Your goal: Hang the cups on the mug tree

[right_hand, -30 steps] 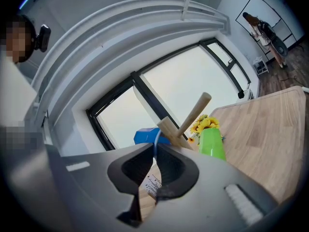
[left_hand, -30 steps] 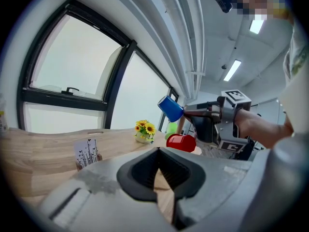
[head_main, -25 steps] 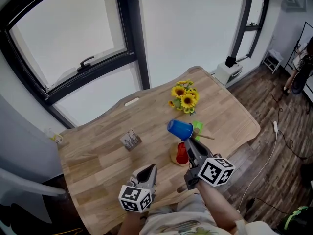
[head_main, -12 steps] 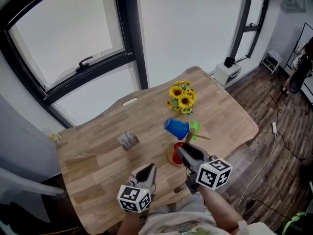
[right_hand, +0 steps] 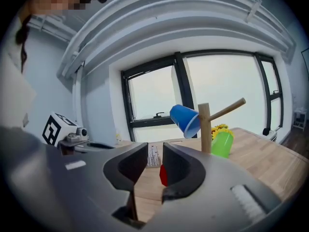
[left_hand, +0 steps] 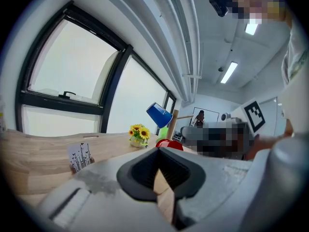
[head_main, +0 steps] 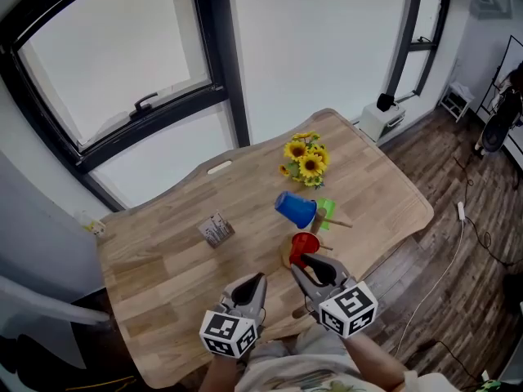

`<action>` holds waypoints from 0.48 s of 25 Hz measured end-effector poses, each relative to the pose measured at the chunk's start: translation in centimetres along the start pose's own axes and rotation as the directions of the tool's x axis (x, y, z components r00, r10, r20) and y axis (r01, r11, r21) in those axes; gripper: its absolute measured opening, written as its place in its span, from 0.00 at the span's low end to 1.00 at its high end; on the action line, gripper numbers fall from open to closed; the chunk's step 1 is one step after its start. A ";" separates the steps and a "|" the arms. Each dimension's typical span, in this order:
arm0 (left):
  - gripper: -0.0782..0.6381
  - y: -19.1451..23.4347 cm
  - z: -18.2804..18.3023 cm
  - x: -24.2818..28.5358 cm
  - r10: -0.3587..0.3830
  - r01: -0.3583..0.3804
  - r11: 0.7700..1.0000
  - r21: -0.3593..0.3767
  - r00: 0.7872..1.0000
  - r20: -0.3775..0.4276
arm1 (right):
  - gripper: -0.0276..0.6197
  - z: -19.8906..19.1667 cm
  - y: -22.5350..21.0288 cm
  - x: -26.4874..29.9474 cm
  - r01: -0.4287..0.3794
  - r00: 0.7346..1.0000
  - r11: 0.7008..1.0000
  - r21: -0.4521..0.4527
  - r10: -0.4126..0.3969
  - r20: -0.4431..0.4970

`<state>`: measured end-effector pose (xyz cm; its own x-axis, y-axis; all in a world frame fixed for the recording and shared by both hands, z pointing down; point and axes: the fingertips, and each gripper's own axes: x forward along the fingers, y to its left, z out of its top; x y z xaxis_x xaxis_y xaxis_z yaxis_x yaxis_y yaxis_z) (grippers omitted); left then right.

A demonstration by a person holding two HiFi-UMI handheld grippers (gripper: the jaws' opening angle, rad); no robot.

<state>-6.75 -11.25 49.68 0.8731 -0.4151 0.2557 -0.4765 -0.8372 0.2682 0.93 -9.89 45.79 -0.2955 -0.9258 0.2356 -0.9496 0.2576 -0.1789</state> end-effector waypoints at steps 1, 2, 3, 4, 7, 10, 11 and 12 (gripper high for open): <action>0.11 -0.2 0.1 -0.1 -0.001 0.001 1.000 0.000 1.000 0.002 | 0.19 -0.4 0.3 -0.2 0.002 1.000 1.000 -0.010 -0.002 0.000; 0.11 -0.4 0.1 -0.2 -0.003 0.003 1.000 0.000 1.000 0.004 | 0.17 -0.8 0.7 -0.3 0.001 1.000 1.000 -0.016 -0.001 -0.003; 0.11 -0.6 0.1 -0.4 -0.006 0.006 1.000 0.002 1.000 0.004 | 0.14 -1.4 1.1 -0.5 0.000 1.000 1.000 -0.021 0.000 -0.008; 0.11 -0.8 0.1 -0.5 -0.008 0.008 1.000 0.004 1.000 0.004 | 0.11 -1.9 1.4 -0.6 -0.002 1.000 1.000 -0.026 0.001 -0.016; 0.11 -1.2 0.0 -0.8 -0.015 0.015 1.000 0.010 1.000 0.004 | 0.04 -3.2 2.2 -0.9 -0.002 0.999 0.999 -0.034 0.001 -0.036; 0.11 -1.6 0.0 -1.1 -0.021 0.021 1.000 0.010 1.000 0.002 | 0.04 -3.8 2.6 -1.5 0.003 0.999 1.000 -0.031 -0.005 -0.039; 0.11 -1.8 -0.1 -1.1 -0.024 0.024 1.000 0.011 1.000 0.002 | 0.04 -4.1 2.6 -1.7 0.006 0.999 0.999 -0.031 -0.008 -0.043; 0.11 -2.0 -0.1 -1.0 -0.029 0.029 1.000 0.012 1.000 0.002 | 0.04 -4.3 2.7 -1.9 0.010 0.999 0.999 -0.035 -0.012 -0.050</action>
<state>-6.73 -9.16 48.94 0.8866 -0.3918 0.2457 -0.4501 -0.8531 0.2639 -1.48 -6.22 48.99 -0.2894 -0.9136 0.2855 -0.9555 0.2579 -0.1430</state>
